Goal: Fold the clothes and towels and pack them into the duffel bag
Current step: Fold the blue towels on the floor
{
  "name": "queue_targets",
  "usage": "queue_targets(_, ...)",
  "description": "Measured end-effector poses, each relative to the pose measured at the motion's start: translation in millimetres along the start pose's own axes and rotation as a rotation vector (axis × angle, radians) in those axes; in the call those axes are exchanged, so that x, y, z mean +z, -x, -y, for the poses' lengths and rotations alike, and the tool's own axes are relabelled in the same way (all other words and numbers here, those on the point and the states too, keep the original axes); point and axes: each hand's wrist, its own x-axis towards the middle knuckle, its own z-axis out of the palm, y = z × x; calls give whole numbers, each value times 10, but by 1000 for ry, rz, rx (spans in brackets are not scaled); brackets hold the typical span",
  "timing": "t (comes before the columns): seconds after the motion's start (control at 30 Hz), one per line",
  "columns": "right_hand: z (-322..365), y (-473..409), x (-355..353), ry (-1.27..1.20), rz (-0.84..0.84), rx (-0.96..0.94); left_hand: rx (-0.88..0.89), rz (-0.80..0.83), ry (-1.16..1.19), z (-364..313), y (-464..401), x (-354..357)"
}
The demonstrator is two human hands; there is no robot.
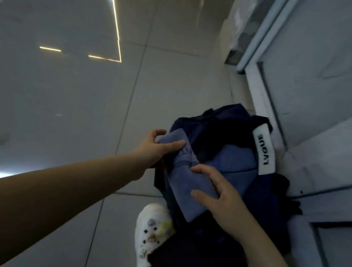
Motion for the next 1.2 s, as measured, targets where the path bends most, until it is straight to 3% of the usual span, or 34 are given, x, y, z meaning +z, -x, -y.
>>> queue_targets(0.1,-55,170,-361,157,-138,21,117,-65,-324,114,-61,322)
queue_targets(0.23,-117,215,-733,613,-304,-32,246,-56,-778,470,-2,700)
queue_targets(0.37,-290,10,-757,893,-310,-2,212,-123,-972,676,-31,955)
queue_targets(0.5,-637,-404,-561,1009,-304,16,127,-212,-769,681,-281,947)
queue_targets(0.6,-909,-609,-412,1076,-216,58,206,-178,-613,647,-339,912)
queue_targets(0.73,-1067,-577,-344,1069,-208,106,400,-142,-690,577,-319,583)
queue_targets(0.83,-1046,-590,-374,1186,-316,50,349,-151,-798,495,-285,309)
queue_targets(0.97,-938,-702,-294,1107,-353,-146,360,-74,-829,400,-163,263)
queue_targets(1.03,-923,-774,-281,954,-147,4,344,-61,-804,372,-155,276)
queue_targets(1.1,-1035,-807,-261,968,101,246,343,-50,-788,341,-149,301)
queue_targets(1.2,-1213,-829,-184,1009,82,314,345,-27,-783,327,-139,356)
